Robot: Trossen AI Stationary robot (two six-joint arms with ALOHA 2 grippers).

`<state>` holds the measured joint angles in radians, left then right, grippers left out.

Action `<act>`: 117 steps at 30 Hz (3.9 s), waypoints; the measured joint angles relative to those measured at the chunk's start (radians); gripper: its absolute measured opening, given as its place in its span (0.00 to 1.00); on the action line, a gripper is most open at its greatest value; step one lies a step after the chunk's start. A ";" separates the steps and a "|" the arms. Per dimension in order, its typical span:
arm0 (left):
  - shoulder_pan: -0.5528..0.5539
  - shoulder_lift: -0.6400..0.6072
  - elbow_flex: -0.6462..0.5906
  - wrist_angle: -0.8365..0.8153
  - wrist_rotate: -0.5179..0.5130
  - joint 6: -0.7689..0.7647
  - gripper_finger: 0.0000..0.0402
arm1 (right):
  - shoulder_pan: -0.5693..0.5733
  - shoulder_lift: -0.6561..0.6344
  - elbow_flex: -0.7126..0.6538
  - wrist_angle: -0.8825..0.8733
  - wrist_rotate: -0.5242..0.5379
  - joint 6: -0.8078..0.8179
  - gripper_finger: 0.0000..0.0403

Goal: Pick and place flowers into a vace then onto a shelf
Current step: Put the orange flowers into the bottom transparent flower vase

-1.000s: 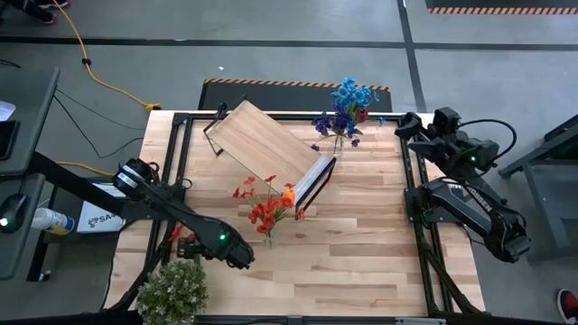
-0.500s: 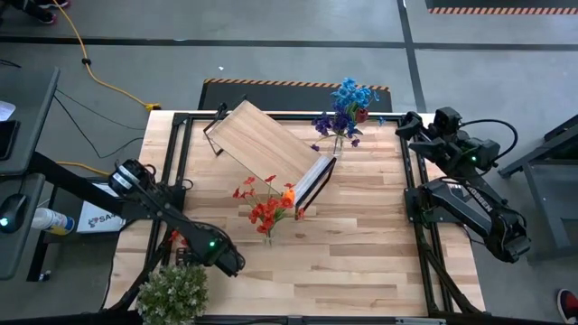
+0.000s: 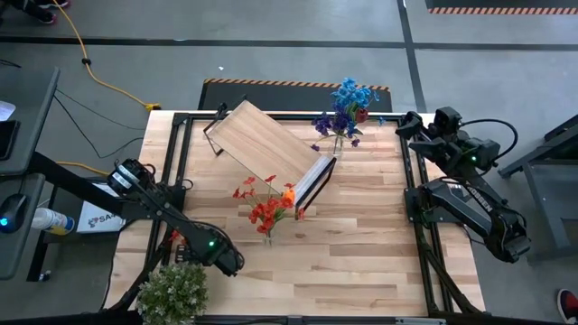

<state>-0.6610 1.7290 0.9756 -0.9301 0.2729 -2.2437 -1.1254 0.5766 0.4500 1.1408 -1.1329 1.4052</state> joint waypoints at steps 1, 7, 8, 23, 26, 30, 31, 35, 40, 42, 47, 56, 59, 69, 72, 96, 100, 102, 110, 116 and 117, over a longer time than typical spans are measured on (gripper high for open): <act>0.002 0.000 0.000 -0.001 0.001 0.015 0.95 | 0.000 0.000 0.000 0.000 0.000 0.000 0.69; 0.009 0.000 -0.001 -0.008 0.004 0.072 0.95 | 0.000 0.000 0.000 0.000 0.000 0.000 0.69; 0.009 0.000 -0.001 -0.008 0.002 0.072 0.95 | 0.000 0.000 0.000 0.000 0.000 0.000 0.69; 0.008 0.000 -0.001 -0.009 0.000 0.067 0.95 | 0.000 0.000 0.000 0.000 0.000 0.000 0.69; 0.008 0.000 -0.001 -0.009 0.000 0.067 0.95 | 0.000 0.000 0.000 0.000 0.000 0.000 0.69; 0.008 0.000 -0.002 -0.009 -0.002 0.090 0.95 | 0.000 0.000 0.000 0.000 0.000 0.000 0.69; 0.008 0.000 -0.002 -0.008 -0.002 0.094 0.95 | 0.000 0.000 0.000 0.000 0.000 0.000 0.69; 0.008 0.000 -0.002 -0.006 -0.008 0.101 0.95 | 0.000 0.000 0.000 0.000 0.000 0.000 0.69; 0.008 0.000 -0.002 -0.005 -0.014 0.126 0.95 | 0.000 0.000 0.000 0.000 0.012 0.000 0.69; 0.008 0.000 -0.003 -0.002 -0.015 0.128 0.95 | 0.000 0.000 0.000 0.000 0.020 -0.001 0.69; 0.008 0.000 -0.003 -0.003 -0.023 0.134 0.95 | 0.000 0.000 0.000 0.000 0.023 -0.001 0.69; 0.007 0.000 -0.002 -0.004 -0.045 0.148 0.95 | 0.000 0.000 0.000 0.000 0.023 -0.001 0.69; 0.007 0.000 -0.002 -0.004 -0.043 0.147 0.95 | 0.000 0.000 0.000 0.000 0.023 -0.001 0.69; 0.008 0.000 -0.002 -0.004 -0.037 0.143 0.95 | 0.000 0.000 0.000 0.000 0.023 -0.001 0.69; 0.008 0.000 -0.002 -0.004 -0.038 0.141 0.95 | 0.000 0.000 0.000 0.000 0.023 -0.001 0.69; 0.006 0.000 -0.003 0.097 -0.133 0.154 0.95 | 0.000 0.000 0.000 0.000 0.023 -0.011 0.69; 0.006 0.000 -0.002 0.099 -0.138 0.154 0.95 | 0.000 0.000 0.000 0.000 0.023 -0.011 0.69; 0.006 0.000 -0.002 0.098 -0.140 0.154 0.95 | 0.000 0.000 0.000 0.000 0.023 -0.011 0.69; 0.006 0.002 -0.001 0.096 -0.139 0.152 0.95 | 0.000 0.000 0.000 0.000 0.023 -0.016 0.69; 0.007 0.003 0.000 0.088 -0.135 0.115 0.95 | 0.000 0.000 0.000 0.000 0.023 -0.018 0.69; 0.007 0.004 0.000 0.082 -0.133 0.100 0.94 | 0.000 0.000 0.000 0.000 0.023 -0.018 0.69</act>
<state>-0.6544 1.7327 0.9760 -0.8476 0.1404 -2.1433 -1.1252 0.5766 0.4500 1.1408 -1.1099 1.3872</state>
